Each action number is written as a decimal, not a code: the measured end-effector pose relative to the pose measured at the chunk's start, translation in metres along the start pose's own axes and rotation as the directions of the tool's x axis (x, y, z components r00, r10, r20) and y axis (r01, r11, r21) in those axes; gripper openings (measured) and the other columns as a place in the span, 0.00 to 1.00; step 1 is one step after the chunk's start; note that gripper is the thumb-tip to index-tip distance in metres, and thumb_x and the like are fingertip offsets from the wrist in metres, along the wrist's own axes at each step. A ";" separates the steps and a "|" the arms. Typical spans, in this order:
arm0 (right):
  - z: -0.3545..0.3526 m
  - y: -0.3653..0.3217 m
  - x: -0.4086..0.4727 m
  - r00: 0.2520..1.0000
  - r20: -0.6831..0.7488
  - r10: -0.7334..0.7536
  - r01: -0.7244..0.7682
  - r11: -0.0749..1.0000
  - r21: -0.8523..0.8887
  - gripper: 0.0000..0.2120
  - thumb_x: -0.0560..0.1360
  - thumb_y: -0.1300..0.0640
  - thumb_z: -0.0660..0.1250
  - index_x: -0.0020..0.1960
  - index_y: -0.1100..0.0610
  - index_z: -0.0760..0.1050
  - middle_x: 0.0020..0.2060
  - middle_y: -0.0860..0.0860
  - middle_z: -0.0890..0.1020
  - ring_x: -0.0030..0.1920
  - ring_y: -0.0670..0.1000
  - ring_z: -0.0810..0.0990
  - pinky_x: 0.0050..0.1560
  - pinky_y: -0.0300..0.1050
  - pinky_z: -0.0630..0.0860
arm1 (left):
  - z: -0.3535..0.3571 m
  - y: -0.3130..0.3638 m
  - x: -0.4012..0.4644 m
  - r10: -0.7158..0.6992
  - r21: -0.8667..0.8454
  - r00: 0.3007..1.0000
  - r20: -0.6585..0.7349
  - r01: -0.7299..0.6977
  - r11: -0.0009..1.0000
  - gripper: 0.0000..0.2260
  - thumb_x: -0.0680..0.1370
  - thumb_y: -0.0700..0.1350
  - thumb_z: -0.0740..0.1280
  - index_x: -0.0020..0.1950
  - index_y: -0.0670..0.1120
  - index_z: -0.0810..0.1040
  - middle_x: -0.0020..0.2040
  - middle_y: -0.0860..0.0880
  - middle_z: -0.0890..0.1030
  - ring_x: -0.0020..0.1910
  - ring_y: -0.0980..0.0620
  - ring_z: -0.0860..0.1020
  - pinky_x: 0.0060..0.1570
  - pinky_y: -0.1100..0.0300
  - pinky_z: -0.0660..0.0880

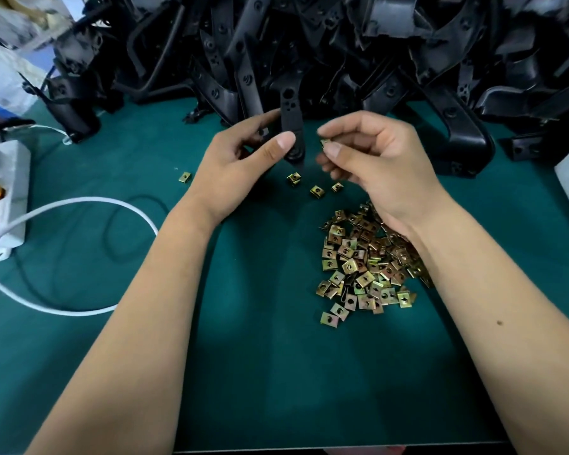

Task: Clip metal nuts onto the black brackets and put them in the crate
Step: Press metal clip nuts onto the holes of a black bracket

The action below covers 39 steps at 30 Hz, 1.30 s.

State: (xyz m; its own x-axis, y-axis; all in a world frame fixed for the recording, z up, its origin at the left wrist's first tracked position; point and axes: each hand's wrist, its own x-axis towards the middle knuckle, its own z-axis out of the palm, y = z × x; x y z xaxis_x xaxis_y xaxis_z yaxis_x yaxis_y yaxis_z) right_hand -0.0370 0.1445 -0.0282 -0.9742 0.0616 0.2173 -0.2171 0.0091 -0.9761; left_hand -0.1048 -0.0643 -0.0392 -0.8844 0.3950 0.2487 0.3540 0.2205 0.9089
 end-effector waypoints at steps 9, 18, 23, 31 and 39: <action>0.000 0.001 0.000 0.999 0.008 -0.033 0.034 0.998 -0.057 0.12 0.76 0.69 0.71 0.58 0.59 0.82 0.39 0.58 0.85 0.39 0.53 0.83 0.37 0.42 0.79 | 0.004 0.004 -0.002 0.076 0.201 0.996 0.052 -0.084 0.976 0.44 0.71 0.64 0.74 0.82 0.50 0.63 0.76 0.53 0.72 0.76 0.58 0.69 0.77 0.52 0.65; 0.009 0.002 -0.001 0.981 -0.181 0.074 -0.053 0.991 0.122 0.06 0.80 0.61 0.71 0.45 0.60 0.80 0.36 0.53 0.85 0.37 0.51 0.84 0.36 0.42 0.80 | 0.009 0.004 -0.004 0.124 0.358 0.990 0.065 -0.140 0.923 0.47 0.68 0.71 0.73 0.83 0.58 0.60 0.73 0.49 0.74 0.70 0.64 0.69 0.67 0.74 0.62; 0.008 0.003 -0.001 0.983 -0.175 0.064 -0.038 0.988 0.147 0.08 0.79 0.65 0.70 0.58 0.59 0.80 0.37 0.54 0.85 0.38 0.51 0.83 0.39 0.42 0.80 | 0.009 0.001 -0.003 0.137 0.377 0.990 0.036 -0.140 0.915 0.47 0.68 0.71 0.73 0.83 0.59 0.60 0.72 0.51 0.75 0.69 0.64 0.69 0.66 0.74 0.62; 0.012 0.004 0.001 0.951 -0.222 0.217 -0.167 0.960 0.224 0.04 0.80 0.67 0.68 0.48 0.61 0.79 0.46 0.57 0.85 0.47 0.54 0.85 0.44 0.44 0.82 | 0.011 0.002 -0.005 0.125 0.432 0.992 0.008 -0.116 0.895 0.48 0.67 0.74 0.71 0.82 0.61 0.59 0.67 0.51 0.76 0.66 0.58 0.73 0.63 0.71 0.65; 0.015 0.005 -0.001 0.944 -0.221 0.246 -0.186 0.947 0.260 0.06 0.77 0.68 0.72 0.48 0.59 0.85 0.40 0.52 0.85 0.41 0.48 0.82 0.43 0.39 0.79 | 0.014 0.004 -0.006 0.123 0.468 0.992 -0.004 -0.107 0.877 0.48 0.66 0.74 0.71 0.82 0.63 0.58 0.62 0.52 0.76 0.61 0.56 0.75 0.64 0.61 0.71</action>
State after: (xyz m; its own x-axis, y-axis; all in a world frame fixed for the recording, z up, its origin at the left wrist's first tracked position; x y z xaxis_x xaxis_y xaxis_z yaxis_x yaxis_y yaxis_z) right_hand -0.0378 0.1294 -0.0336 -0.9592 0.2805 -0.0361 -0.0404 -0.2623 -0.9641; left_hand -0.0938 -0.0536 -0.0416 -0.8351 0.4159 0.3600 0.5477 0.5684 0.6139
